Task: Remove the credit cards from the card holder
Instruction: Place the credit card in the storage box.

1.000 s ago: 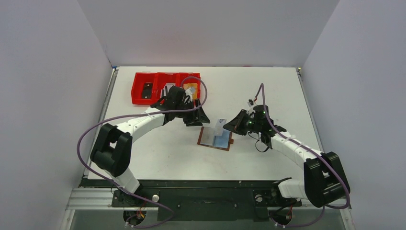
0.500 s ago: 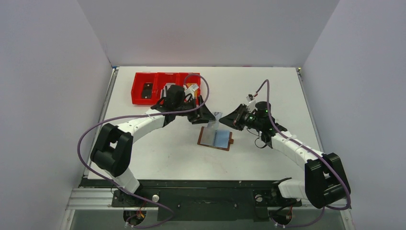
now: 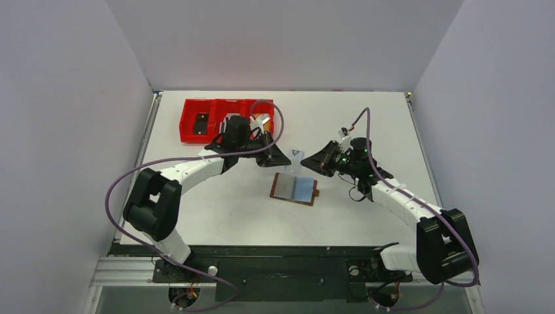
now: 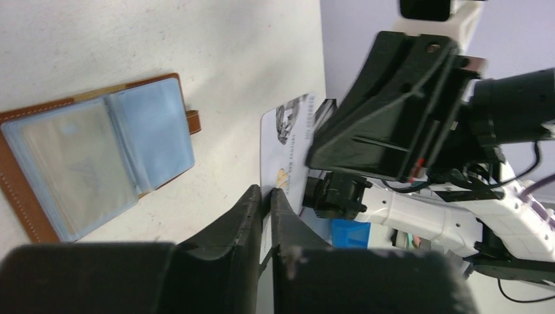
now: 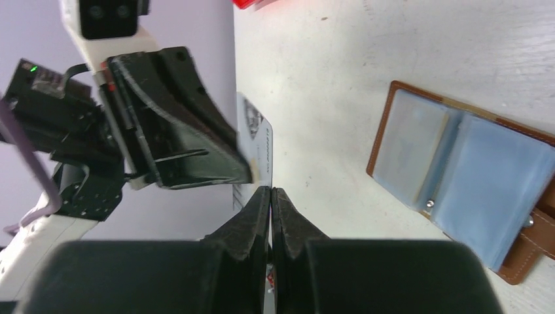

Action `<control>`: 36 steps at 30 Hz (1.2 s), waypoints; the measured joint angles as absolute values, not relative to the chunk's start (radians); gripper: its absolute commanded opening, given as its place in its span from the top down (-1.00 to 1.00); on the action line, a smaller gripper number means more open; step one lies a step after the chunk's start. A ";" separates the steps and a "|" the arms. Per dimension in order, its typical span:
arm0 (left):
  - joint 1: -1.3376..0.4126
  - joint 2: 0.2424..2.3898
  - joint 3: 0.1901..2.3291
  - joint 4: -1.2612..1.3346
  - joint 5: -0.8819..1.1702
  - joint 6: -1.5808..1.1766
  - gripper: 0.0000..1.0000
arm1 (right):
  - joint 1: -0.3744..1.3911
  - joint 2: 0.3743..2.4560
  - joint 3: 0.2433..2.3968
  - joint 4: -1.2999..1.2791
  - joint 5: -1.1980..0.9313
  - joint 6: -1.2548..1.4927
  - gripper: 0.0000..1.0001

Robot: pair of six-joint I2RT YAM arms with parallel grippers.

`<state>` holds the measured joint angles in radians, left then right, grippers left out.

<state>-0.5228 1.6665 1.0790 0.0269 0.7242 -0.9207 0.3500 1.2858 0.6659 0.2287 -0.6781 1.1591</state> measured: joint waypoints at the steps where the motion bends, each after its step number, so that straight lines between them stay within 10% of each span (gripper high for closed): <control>1: -0.519 1.666 1.076 0.037 0.732 -0.930 1.00 | 0.348 1.286 0.666 0.218 -0.670 1.153 0.93; 7: -0.523 1.666 1.071 0.095 0.760 -0.950 1.00 | 0.355 1.287 0.673 0.163 -0.649 1.123 -0.13; 10: -0.525 1.666 1.059 0.096 0.758 -0.954 1.00 | 0.362 1.282 0.693 0.131 -0.636 1.093 -0.35; 36: -0.290 1.601 1.308 -0.364 0.399 -0.707 1.00 | 0.368 1.156 0.730 -0.204 -0.339 0.894 -0.46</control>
<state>-0.2897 1.6012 1.3083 -0.3645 0.3992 -0.7074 0.3676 1.1561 0.7296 -0.2043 -0.3393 0.8940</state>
